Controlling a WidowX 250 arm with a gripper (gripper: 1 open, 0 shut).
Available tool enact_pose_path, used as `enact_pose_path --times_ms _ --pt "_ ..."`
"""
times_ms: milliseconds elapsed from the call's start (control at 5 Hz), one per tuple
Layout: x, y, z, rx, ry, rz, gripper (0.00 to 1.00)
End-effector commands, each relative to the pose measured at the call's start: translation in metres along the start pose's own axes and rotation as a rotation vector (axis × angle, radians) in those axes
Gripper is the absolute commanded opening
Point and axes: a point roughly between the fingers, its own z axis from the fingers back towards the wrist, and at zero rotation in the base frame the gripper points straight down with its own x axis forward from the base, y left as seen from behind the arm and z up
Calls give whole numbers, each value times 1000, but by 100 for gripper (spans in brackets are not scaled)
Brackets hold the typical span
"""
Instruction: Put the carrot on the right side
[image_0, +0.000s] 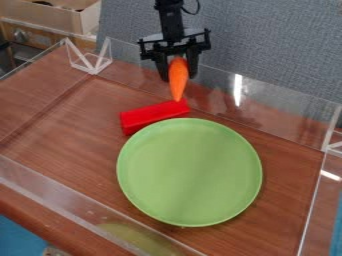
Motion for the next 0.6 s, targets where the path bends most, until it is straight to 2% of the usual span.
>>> enact_pose_path --times_ms 0,200,400 --pt "2 -11 33 -36 -80 -26 0" --pt "3 -11 35 -40 -84 -27 0" --pt "-27 -40 29 -54 -49 -116 0"
